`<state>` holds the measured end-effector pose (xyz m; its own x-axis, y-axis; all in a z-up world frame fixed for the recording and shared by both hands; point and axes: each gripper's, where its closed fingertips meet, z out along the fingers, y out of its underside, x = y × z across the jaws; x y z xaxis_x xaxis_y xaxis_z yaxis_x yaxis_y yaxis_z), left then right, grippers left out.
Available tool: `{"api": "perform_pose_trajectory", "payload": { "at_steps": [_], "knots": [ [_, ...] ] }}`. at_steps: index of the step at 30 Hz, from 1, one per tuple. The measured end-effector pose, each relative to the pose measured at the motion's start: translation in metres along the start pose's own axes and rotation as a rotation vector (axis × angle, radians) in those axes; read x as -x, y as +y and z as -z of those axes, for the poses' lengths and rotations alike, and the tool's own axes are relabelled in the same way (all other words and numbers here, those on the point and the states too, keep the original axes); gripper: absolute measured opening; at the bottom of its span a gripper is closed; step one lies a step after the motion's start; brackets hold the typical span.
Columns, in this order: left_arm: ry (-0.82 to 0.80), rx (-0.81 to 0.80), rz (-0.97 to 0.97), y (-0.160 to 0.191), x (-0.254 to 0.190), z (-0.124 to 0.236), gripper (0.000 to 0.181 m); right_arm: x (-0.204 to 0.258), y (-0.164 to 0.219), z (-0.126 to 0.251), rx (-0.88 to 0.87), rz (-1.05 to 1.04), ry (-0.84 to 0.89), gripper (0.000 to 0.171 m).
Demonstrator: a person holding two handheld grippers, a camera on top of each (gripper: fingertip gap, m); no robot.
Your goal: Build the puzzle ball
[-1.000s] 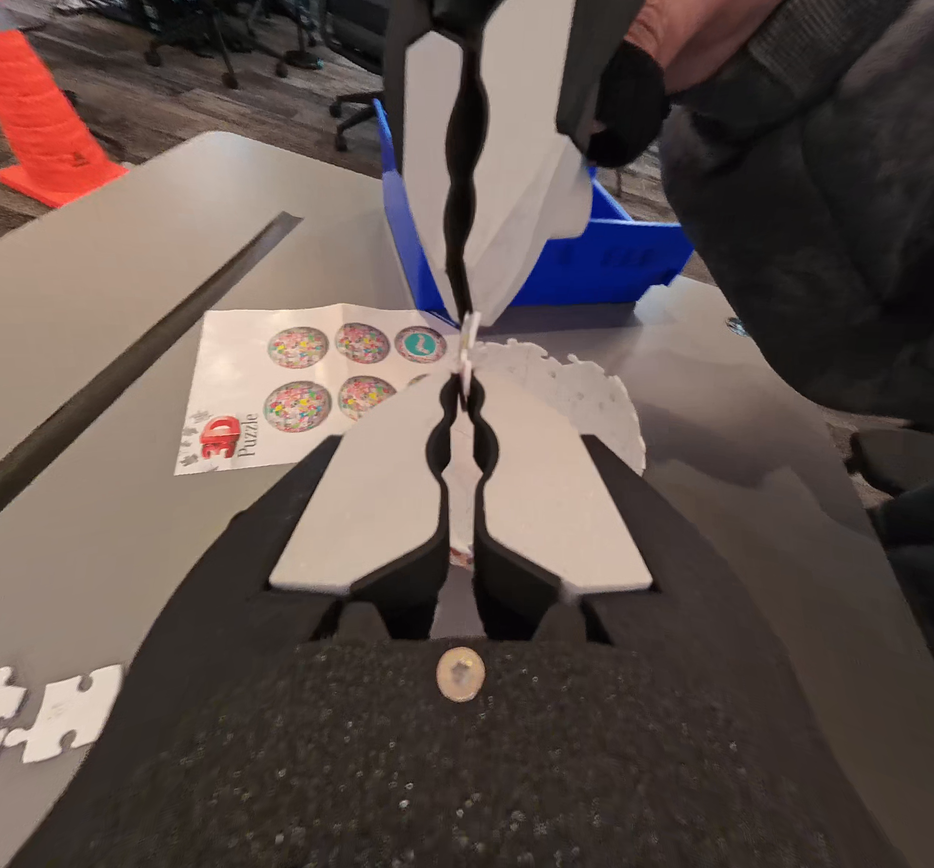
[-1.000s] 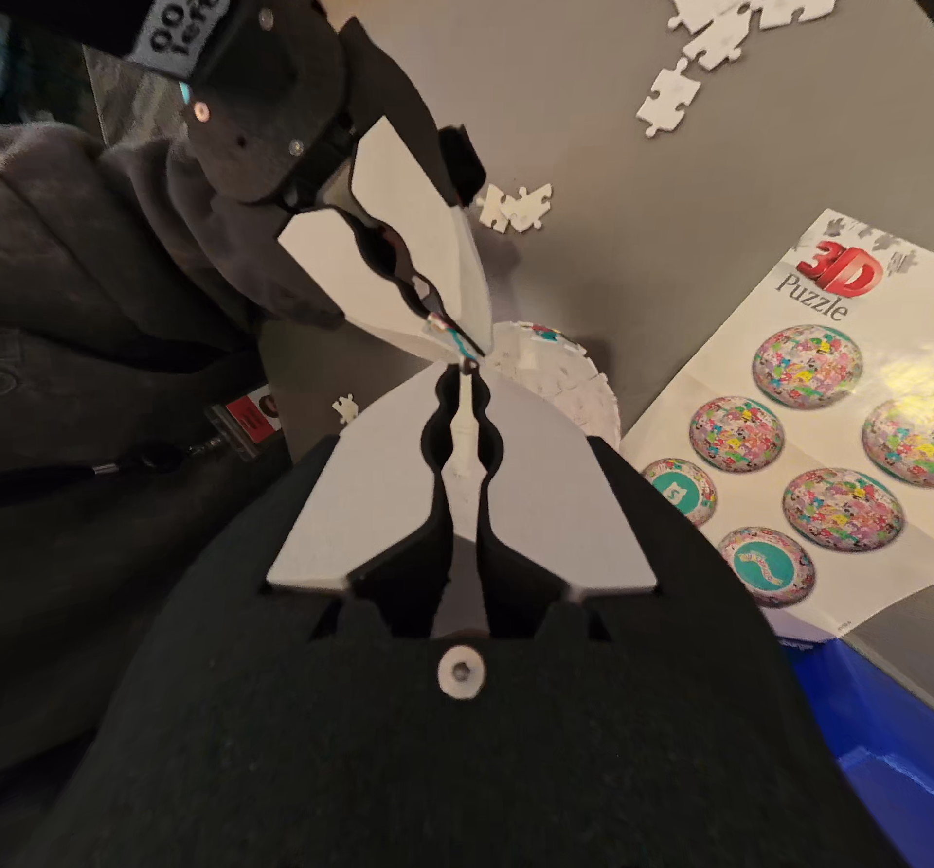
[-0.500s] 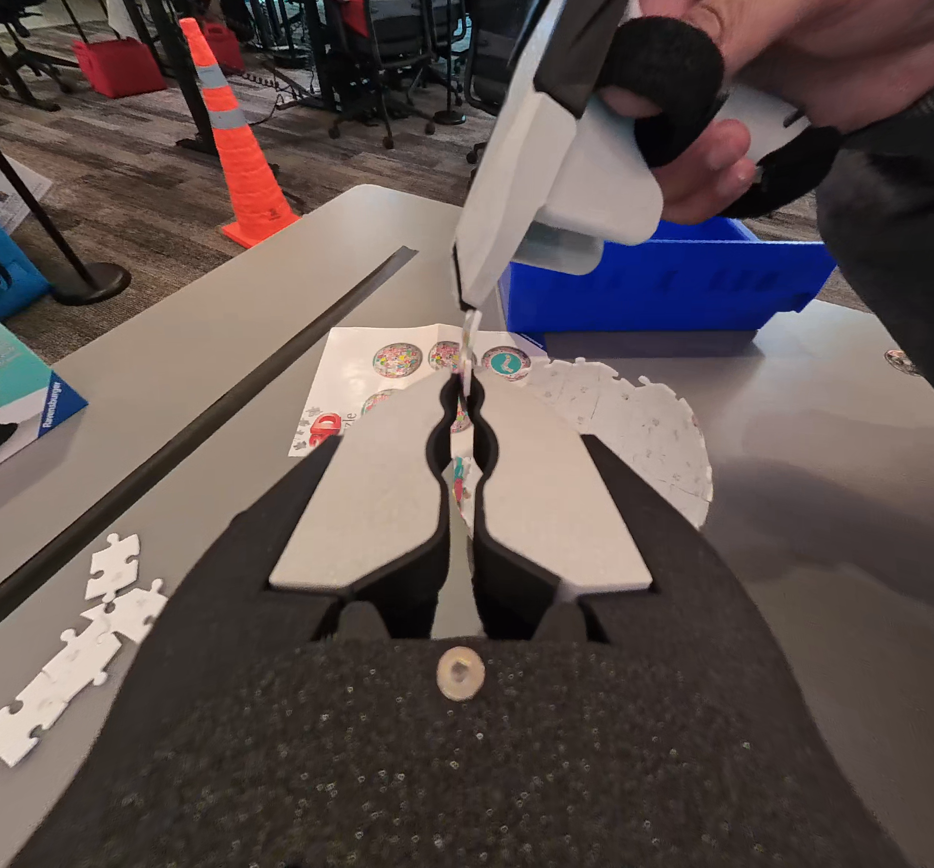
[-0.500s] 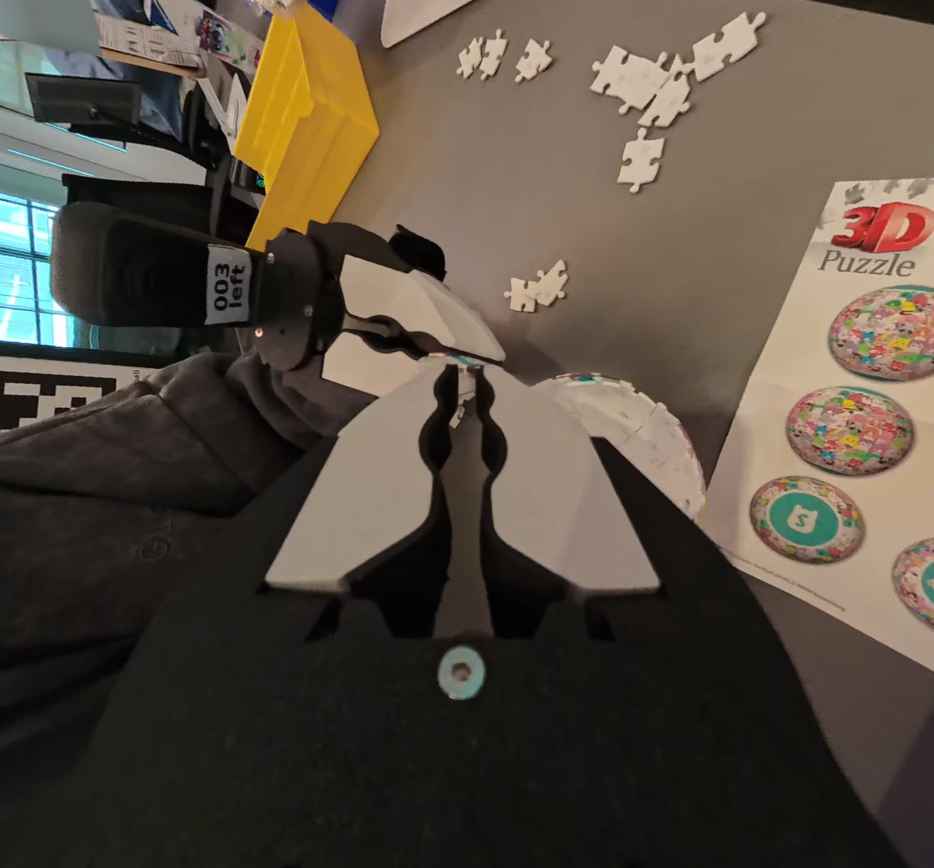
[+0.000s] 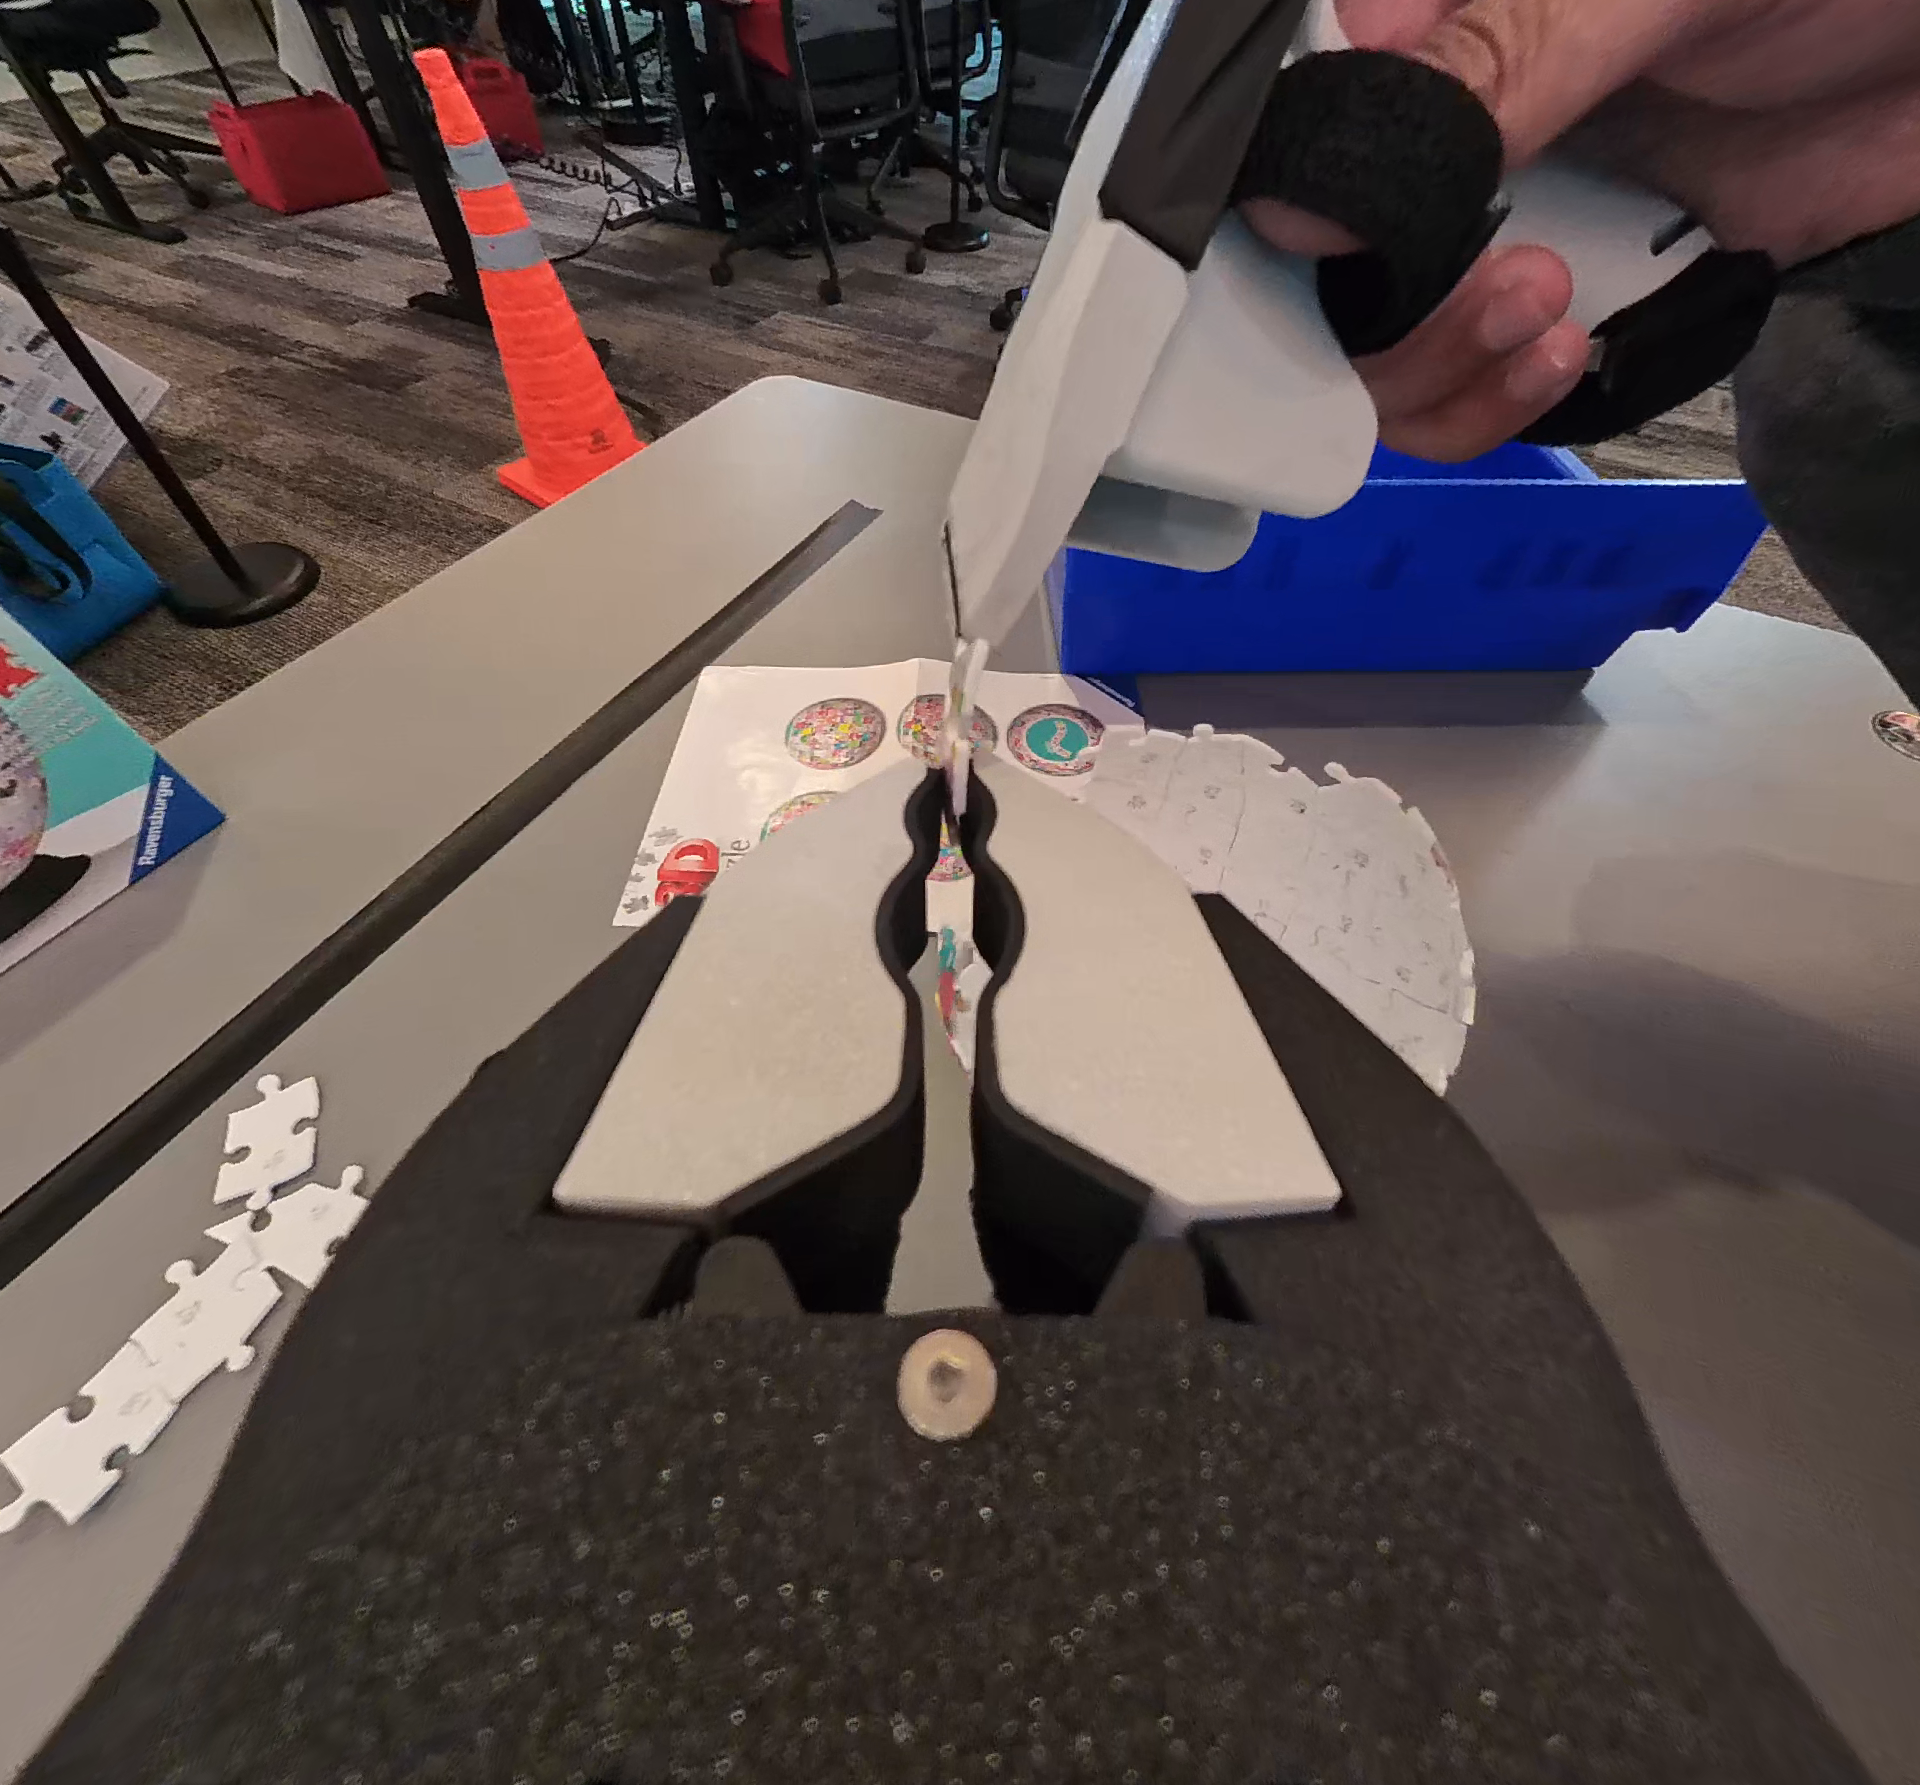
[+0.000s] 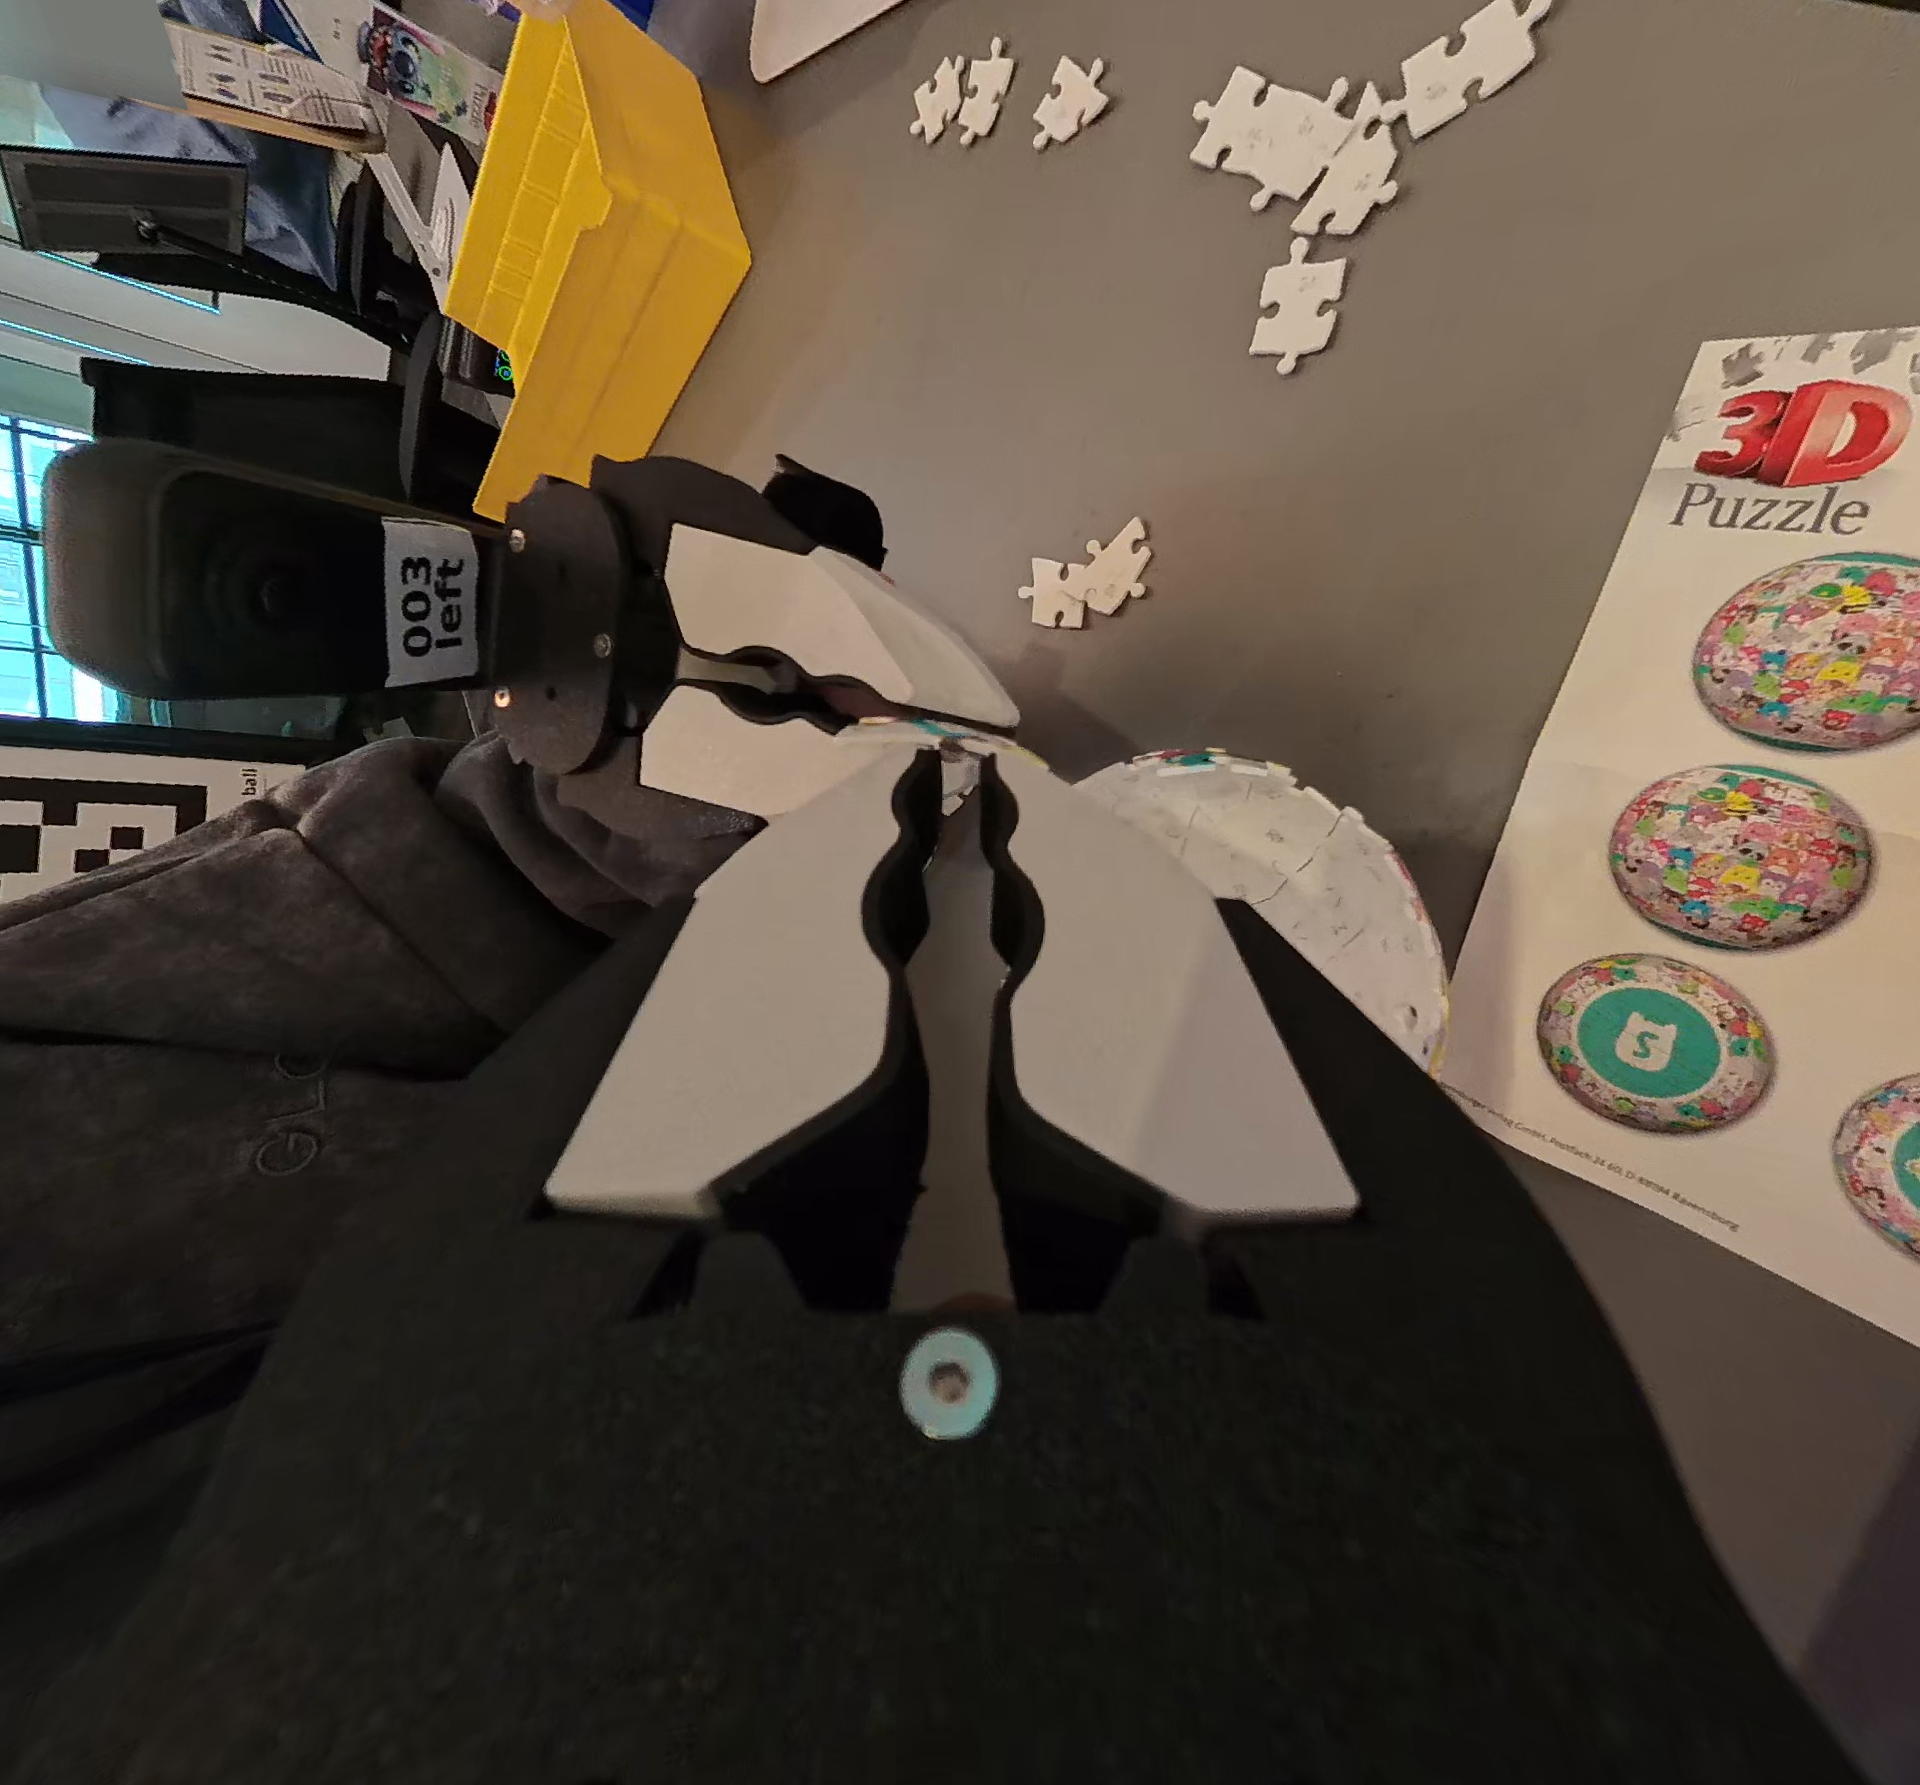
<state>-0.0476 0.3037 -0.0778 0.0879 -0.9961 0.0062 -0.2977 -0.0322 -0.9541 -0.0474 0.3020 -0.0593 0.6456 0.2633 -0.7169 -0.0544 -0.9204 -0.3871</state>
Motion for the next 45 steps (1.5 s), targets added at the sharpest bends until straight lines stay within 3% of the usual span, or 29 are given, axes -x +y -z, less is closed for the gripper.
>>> {"api": "perform_pose_trajectory", "payload": {
  "at_steps": [28, 32, 34, 40, 45],
  "knots": [
    [0.004, 0.005, 0.011, 0.001, -0.001, -0.002, 0.002, 0.001, -0.001, -0.004, 0.012, 0.014, 0.004, 0.005],
    [0.032, 0.023, 0.019, 0.006, -0.005, -0.002, 0.006, -0.006, 0.001, -0.003, 0.031, 0.054, 0.075, 0.005],
    [0.028, 0.019, 0.023, 0.007, -0.003, 0.004, 0.023, -0.018, 0.002, 0.001, 0.039, 0.079, 0.169, 0.005],
    [0.054, 0.082, 0.184, 0.029, 0.016, 0.011, 0.015, -0.061, 0.022, -0.005, 0.141, 0.014, 0.371, 0.005],
    [0.071, 0.161, 0.272, 0.049, 0.019, 0.0, 0.011, -0.076, 0.031, -0.024, 0.189, -0.091, 0.41, 0.005]
  ]
}}
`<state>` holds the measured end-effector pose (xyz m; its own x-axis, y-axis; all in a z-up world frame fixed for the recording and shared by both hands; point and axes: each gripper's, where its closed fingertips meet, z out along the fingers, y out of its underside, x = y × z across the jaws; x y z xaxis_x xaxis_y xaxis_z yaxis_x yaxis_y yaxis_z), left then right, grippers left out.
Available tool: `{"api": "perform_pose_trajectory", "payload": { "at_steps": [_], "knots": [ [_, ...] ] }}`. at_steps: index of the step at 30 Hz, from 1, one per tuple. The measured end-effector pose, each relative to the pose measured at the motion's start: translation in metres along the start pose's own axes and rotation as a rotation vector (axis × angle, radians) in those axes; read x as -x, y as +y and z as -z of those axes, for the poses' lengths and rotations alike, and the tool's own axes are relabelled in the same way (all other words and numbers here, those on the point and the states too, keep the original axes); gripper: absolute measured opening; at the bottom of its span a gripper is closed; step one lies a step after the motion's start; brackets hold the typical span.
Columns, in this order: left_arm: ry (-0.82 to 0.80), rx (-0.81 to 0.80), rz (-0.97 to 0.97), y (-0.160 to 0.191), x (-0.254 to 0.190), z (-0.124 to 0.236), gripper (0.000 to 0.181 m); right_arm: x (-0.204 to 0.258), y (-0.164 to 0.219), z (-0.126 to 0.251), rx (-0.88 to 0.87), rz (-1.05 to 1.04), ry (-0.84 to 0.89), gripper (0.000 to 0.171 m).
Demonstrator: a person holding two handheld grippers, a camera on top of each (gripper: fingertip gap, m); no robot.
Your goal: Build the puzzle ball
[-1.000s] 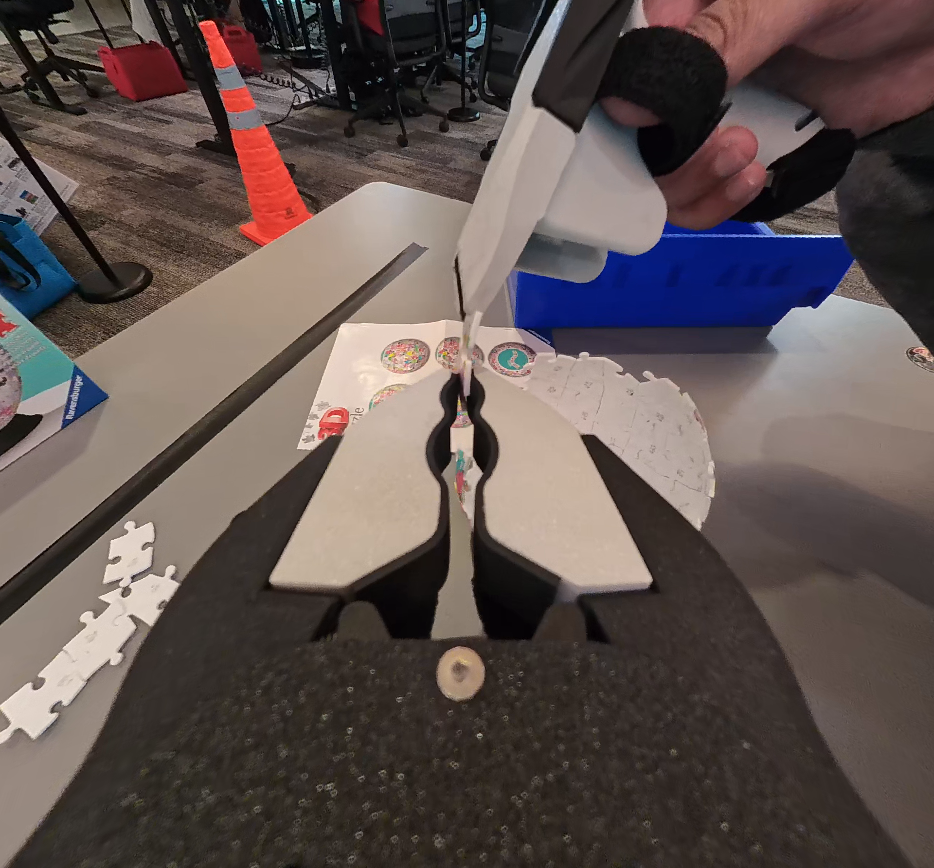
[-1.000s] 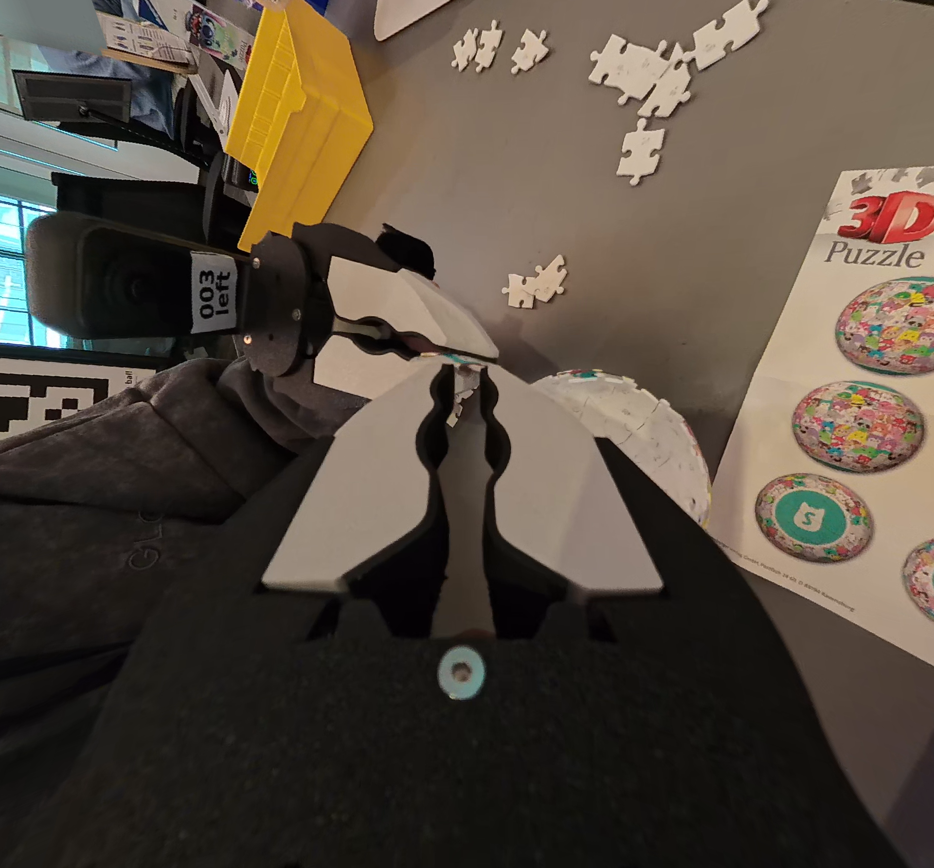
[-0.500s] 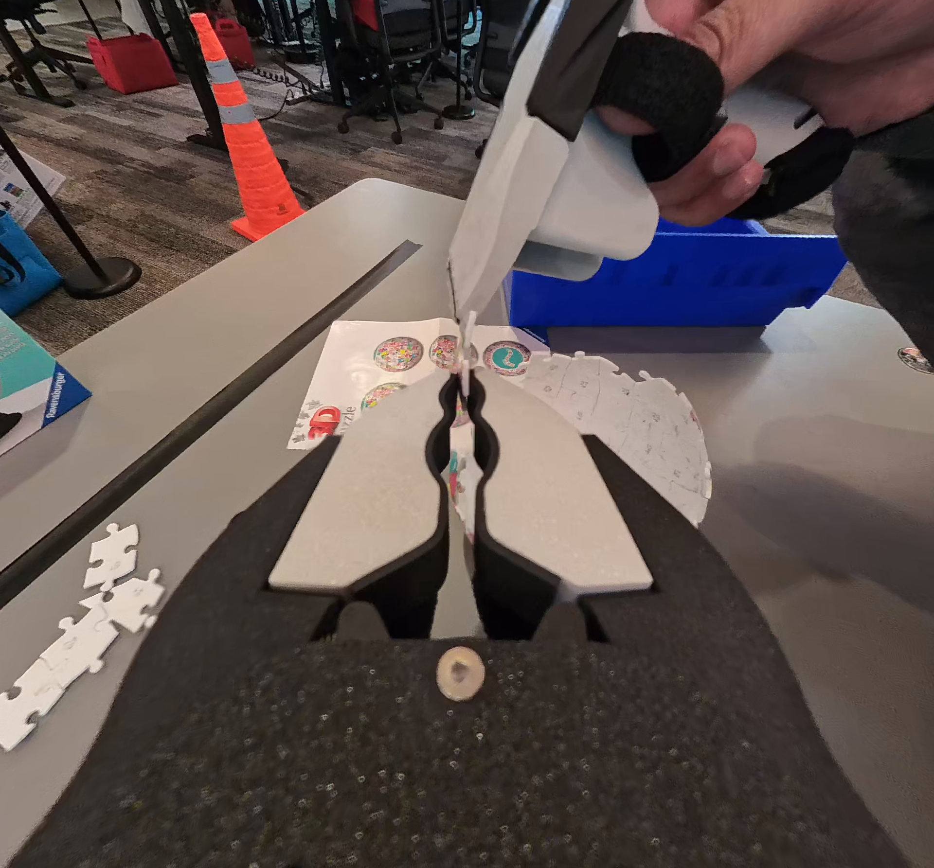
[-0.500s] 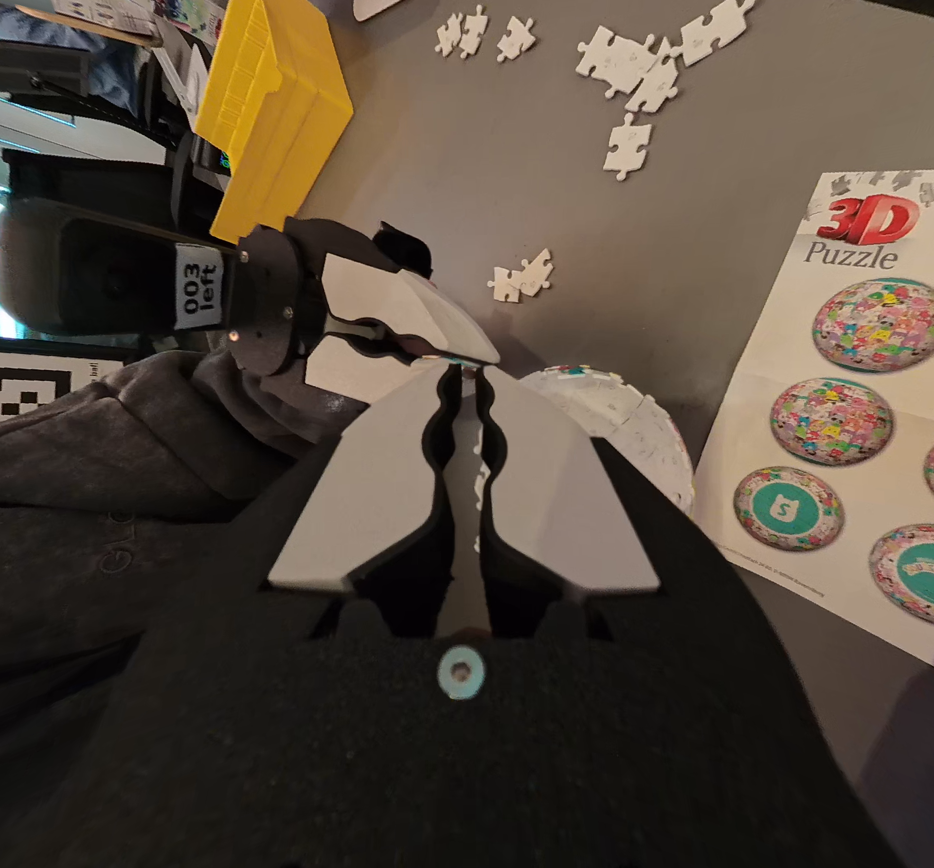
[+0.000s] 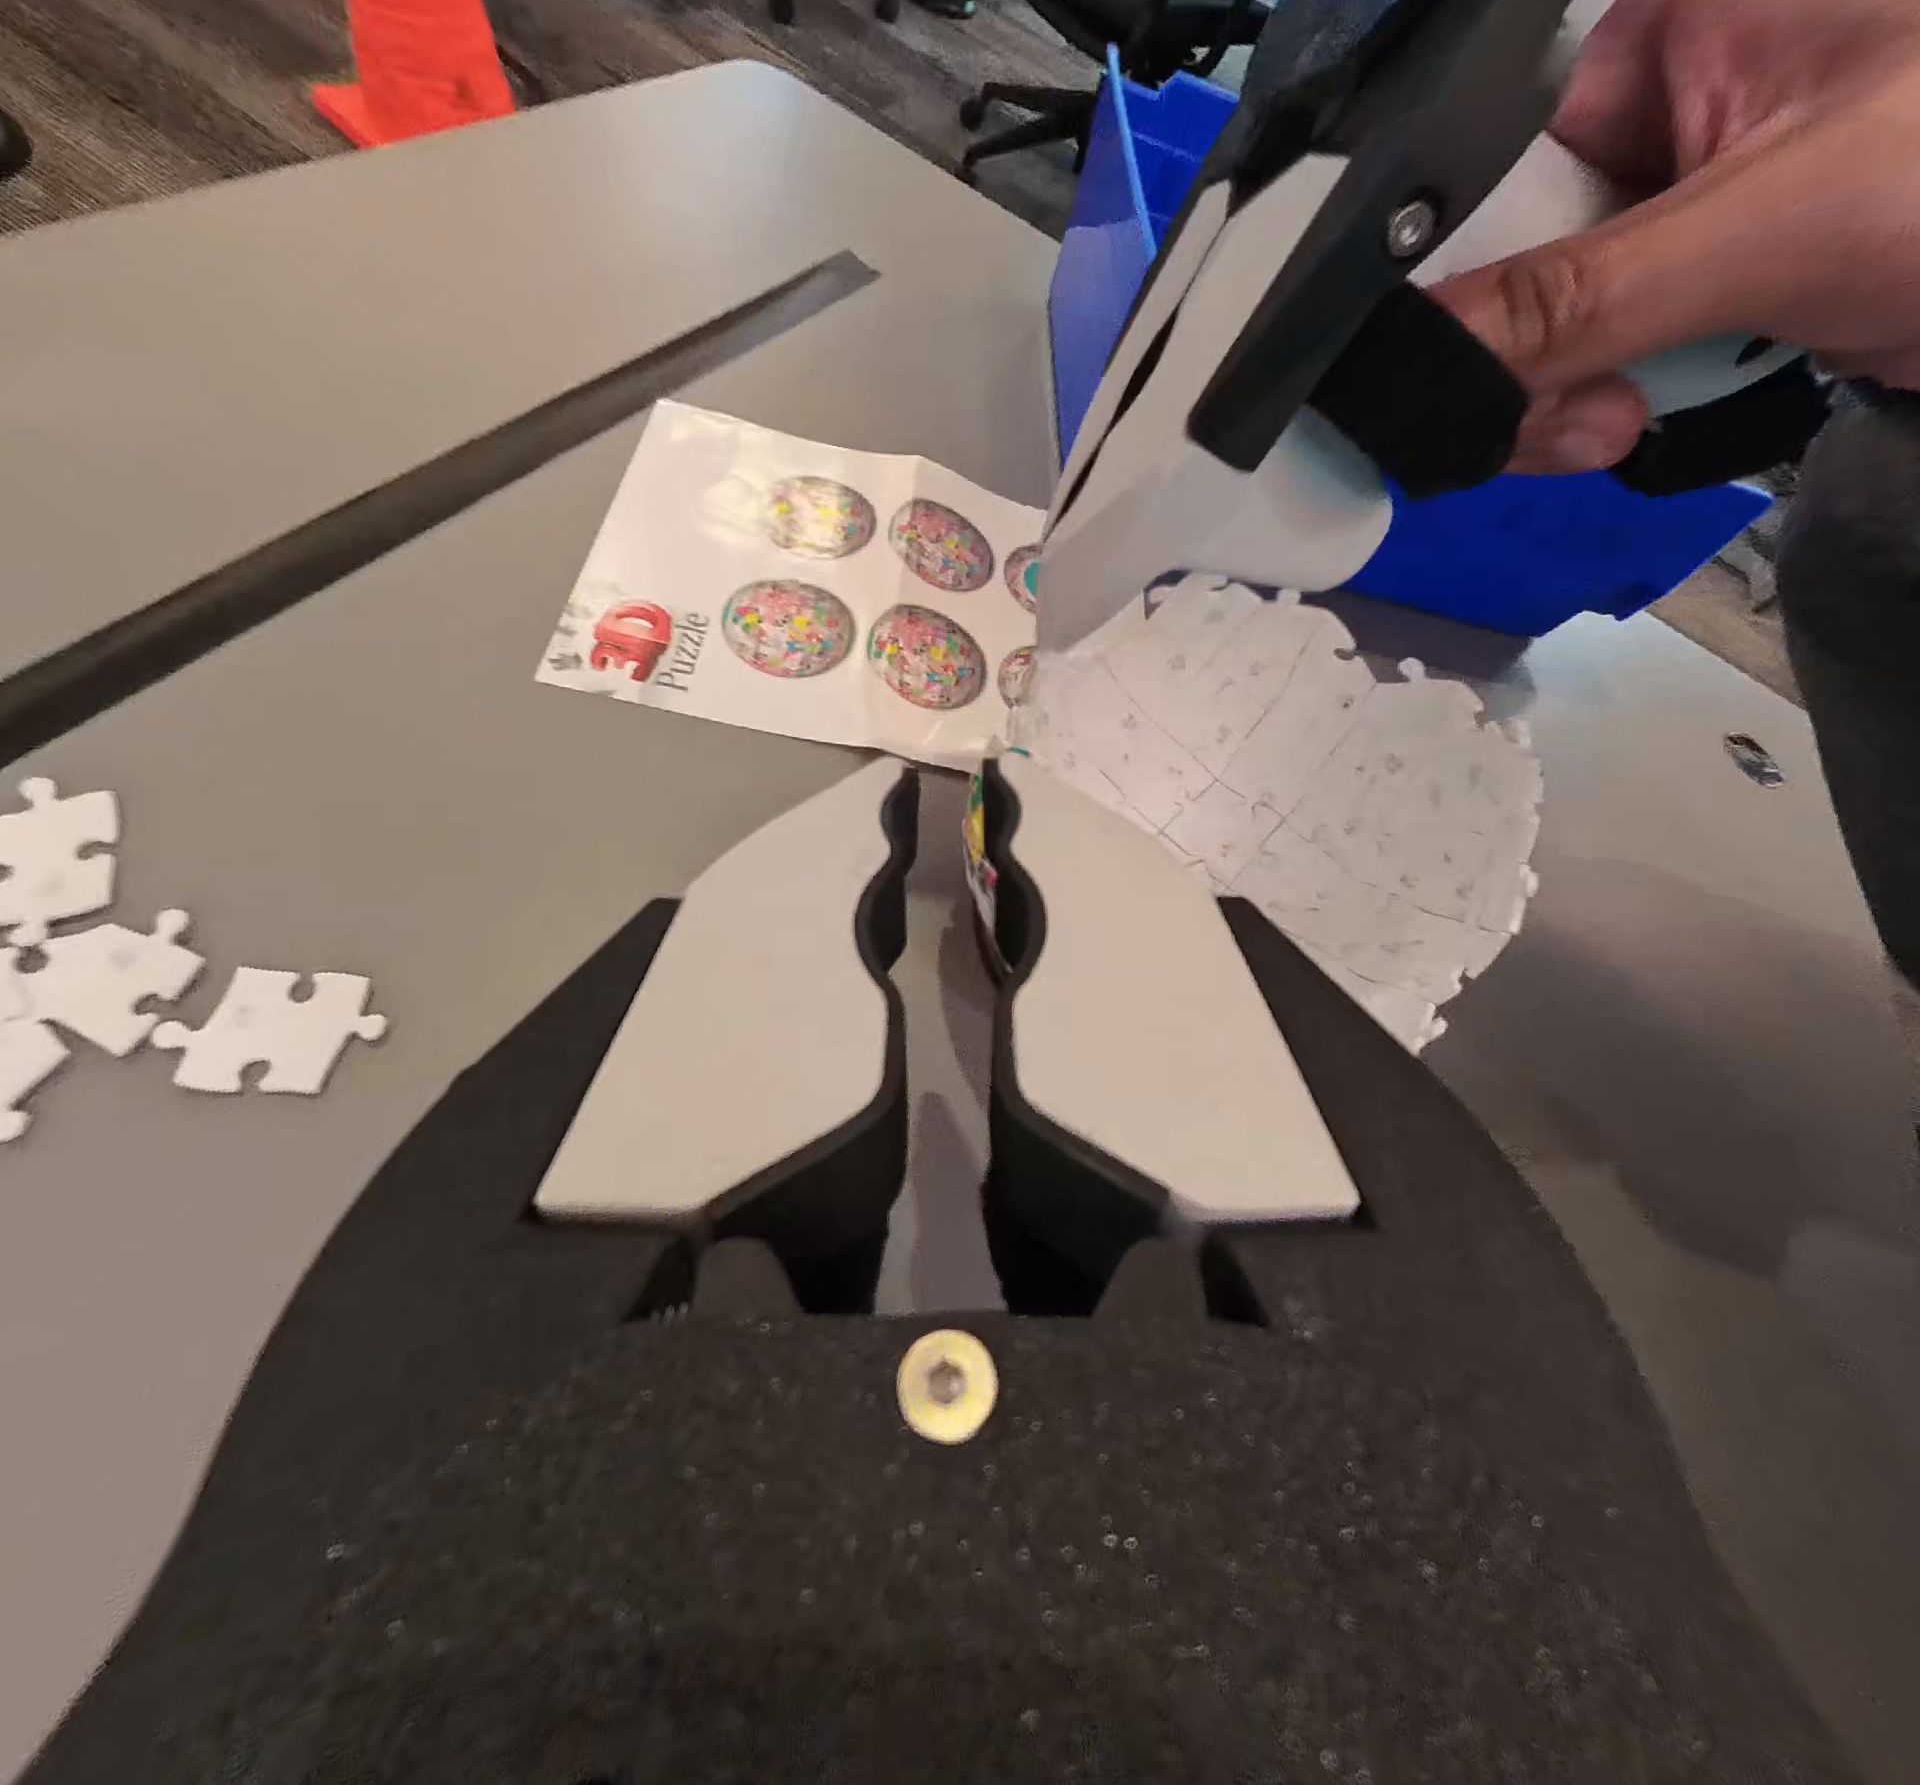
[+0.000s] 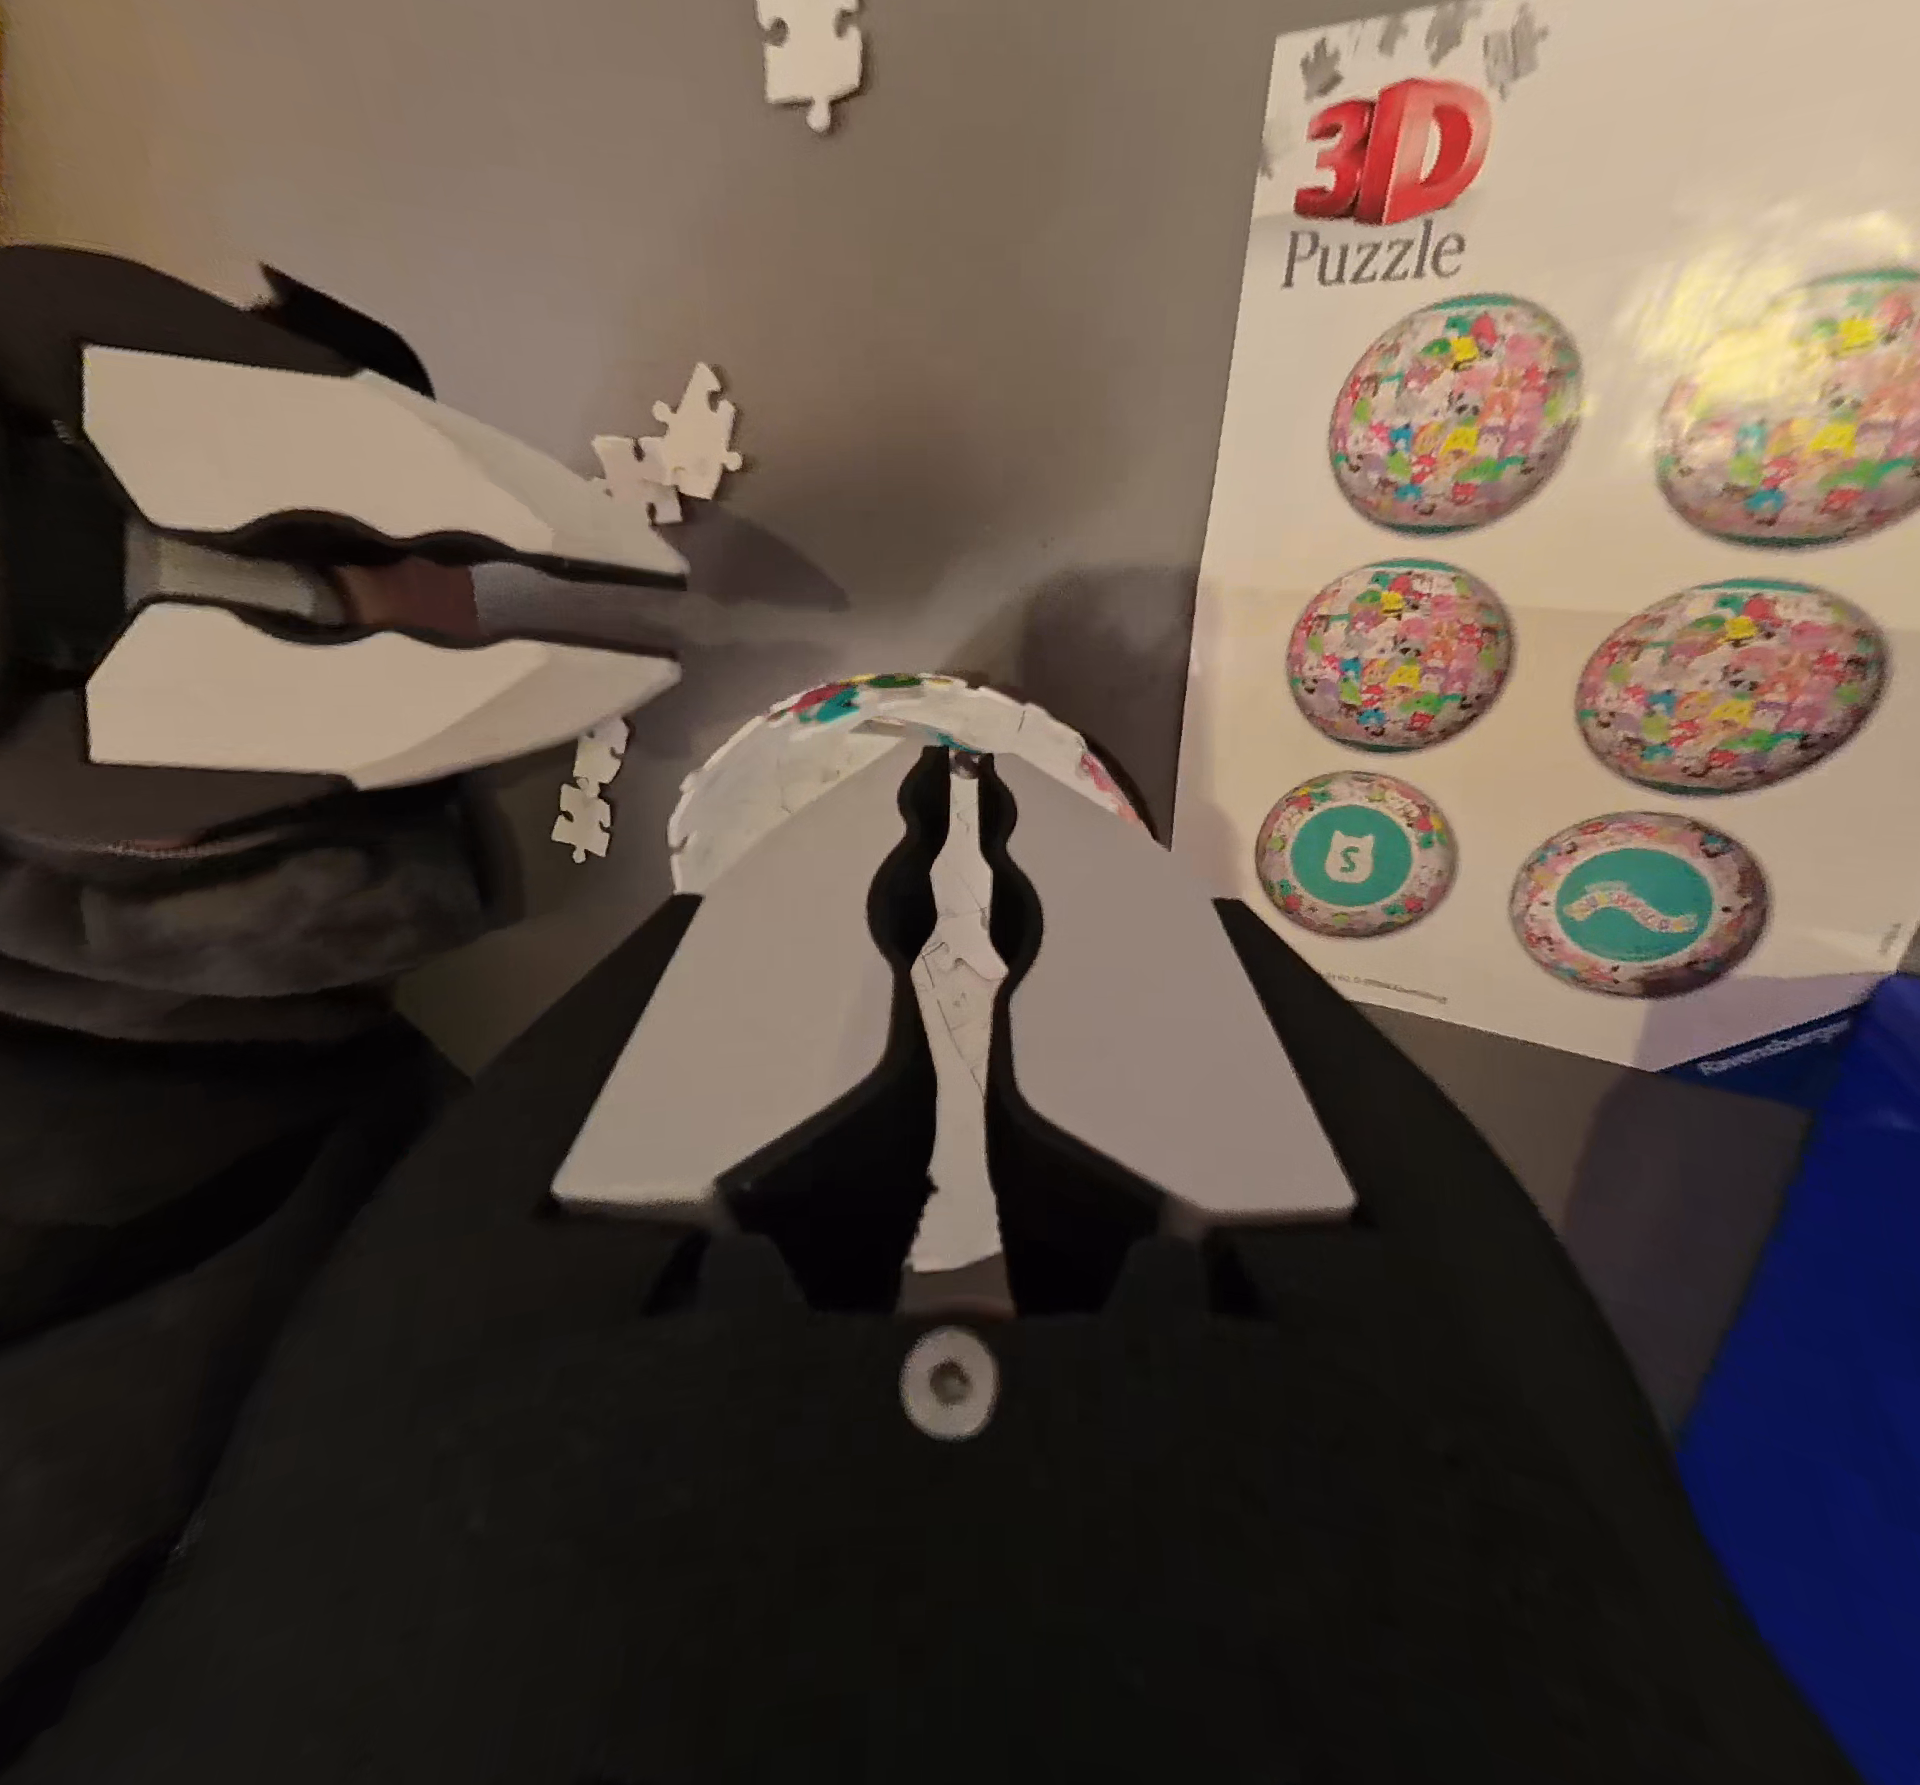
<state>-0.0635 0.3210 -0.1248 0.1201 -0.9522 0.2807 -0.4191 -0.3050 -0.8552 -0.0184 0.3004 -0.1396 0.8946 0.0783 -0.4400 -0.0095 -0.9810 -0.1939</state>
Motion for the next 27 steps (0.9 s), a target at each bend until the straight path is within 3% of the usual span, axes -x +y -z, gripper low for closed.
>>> {"api": "perform_pose_trajectory", "payload": {
  "at_steps": [14, 23, 27],
  "knots": [
    [-0.071, 0.077, -0.196, 0.0, -0.014, -0.009, 0.011, 0.005, 0.011, -0.013, -0.031, -0.092, -0.099, 0.005],
    [-0.012, -0.061, -0.326, -0.027, -0.057, 0.003, 0.016, 0.063, 0.007, 0.058, -0.295, 0.045, -0.411, 0.005],
    [0.02, -0.131, -0.274, -0.042, -0.069, 0.008, 0.002, 0.071, 0.014, 0.065, -0.314, 0.077, -0.446, 0.005]
  ]
}}
